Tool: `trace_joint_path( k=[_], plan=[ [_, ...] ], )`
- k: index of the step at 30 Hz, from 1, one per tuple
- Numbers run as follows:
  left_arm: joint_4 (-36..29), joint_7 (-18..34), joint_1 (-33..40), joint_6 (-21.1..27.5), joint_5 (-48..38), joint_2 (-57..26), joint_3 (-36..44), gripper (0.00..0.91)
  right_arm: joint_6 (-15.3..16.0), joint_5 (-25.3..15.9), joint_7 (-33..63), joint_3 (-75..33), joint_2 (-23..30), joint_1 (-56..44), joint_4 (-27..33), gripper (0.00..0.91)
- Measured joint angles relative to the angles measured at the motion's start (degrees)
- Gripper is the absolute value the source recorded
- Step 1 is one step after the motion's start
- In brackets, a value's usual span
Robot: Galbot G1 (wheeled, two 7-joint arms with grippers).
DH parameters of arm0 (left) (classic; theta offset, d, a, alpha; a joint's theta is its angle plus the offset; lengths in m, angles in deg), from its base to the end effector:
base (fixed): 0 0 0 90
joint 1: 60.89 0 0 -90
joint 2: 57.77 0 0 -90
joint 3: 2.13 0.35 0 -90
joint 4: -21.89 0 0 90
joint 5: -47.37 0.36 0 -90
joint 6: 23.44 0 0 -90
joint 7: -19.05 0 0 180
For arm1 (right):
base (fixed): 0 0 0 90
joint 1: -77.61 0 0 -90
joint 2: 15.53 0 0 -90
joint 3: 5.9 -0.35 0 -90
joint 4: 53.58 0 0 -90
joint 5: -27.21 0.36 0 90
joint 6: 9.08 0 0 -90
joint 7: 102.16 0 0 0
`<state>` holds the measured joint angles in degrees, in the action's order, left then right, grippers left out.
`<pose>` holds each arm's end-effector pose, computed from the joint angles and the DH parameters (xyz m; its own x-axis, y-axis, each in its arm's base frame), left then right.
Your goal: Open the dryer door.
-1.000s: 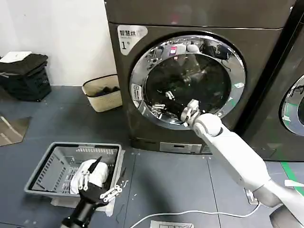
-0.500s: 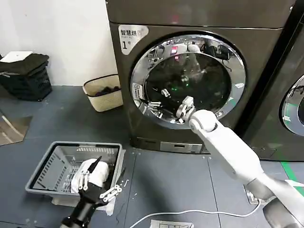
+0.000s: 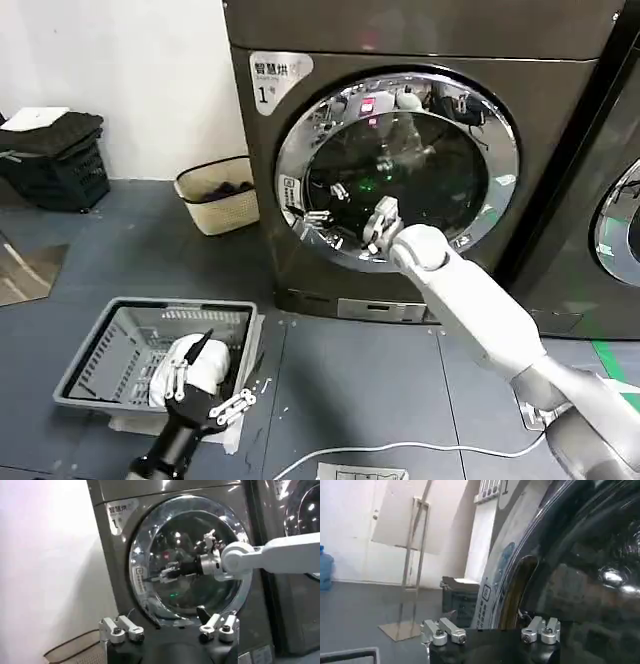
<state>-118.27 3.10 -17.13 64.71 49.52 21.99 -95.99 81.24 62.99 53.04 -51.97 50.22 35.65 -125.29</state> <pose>0.1089 0.0284 -0.2144 -0.9305 0.3646 -0.0368 0.3475 0.9098 0.2269 0.5509 0.0261 -0.1643 -0.6043 -0.7955 -0.0444 -0.7717 0.5983 -0.2158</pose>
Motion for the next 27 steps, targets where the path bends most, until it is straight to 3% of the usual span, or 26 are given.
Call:
trace_joint_path(
  k=[16, 27],
  plan=[
    [0.02, 0.01, 0.08, 0.0, -0.01, 0.15, -0.05, 0.907, -0.9, 3.07, -7.8, 1.1, -1.5, 0.34, -1.45, 0.907],
    [0.34, 0.02, 0.31, 0.03, -0.07, 0.14, -0.14, 0.907, -4.3, 5.56, -14.44, 2.46, -3.35, 0.16, -2.62, 0.907]
  ],
)
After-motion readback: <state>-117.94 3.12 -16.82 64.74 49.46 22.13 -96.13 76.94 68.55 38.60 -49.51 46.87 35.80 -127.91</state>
